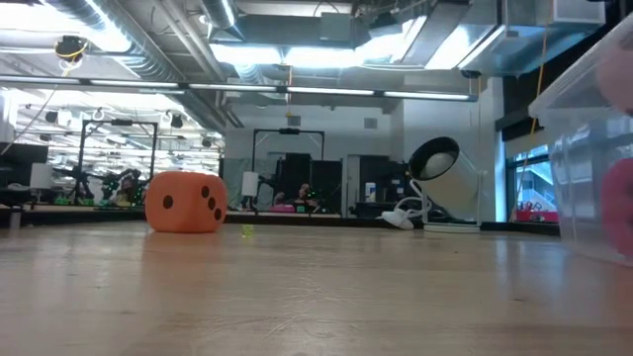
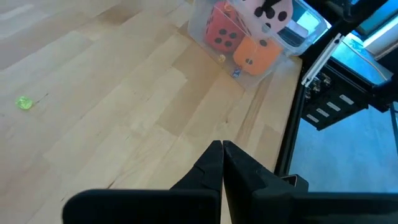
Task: Pick & Place Dice
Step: Put the large pink die into the transparent bin, then put the small green die into the transparent bin
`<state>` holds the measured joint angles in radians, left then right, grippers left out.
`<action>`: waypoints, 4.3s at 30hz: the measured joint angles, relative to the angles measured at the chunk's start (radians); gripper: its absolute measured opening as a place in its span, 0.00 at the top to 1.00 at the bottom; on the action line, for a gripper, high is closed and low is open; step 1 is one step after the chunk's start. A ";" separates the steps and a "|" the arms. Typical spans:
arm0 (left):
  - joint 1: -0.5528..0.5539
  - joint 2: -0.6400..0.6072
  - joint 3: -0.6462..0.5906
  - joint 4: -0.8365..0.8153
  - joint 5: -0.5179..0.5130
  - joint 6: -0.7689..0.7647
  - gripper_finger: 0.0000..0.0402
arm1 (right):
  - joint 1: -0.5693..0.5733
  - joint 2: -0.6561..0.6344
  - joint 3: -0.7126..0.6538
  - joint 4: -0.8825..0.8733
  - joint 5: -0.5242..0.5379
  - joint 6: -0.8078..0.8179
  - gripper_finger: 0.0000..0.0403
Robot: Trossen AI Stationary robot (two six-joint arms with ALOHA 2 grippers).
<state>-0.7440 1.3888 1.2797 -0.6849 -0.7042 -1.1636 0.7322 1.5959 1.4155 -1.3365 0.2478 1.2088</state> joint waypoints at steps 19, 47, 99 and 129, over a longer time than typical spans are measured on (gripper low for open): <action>0.026 0.000 0.000 0.003 0.025 0.026 0.99 | 0.032 0.006 0.041 -0.146 -0.005 0.015 0.75; 0.026 0.000 0.000 0.003 0.023 0.025 0.99 | 0.043 0.003 -0.057 -0.059 0.024 0.059 0.76; 0.268 0.000 0.000 -0.192 0.123 0.394 0.92 | 0.139 0.001 0.267 -0.235 0.144 0.293 0.28; 0.902 0.252 0.000 -0.118 0.631 0.753 0.37 | 0.188 0.000 0.273 -0.234 0.348 0.332 0.49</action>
<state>0.1581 1.6406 1.2793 -0.8032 -0.0730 -0.4106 0.9203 1.5959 1.6886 -1.5708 0.5961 1.5409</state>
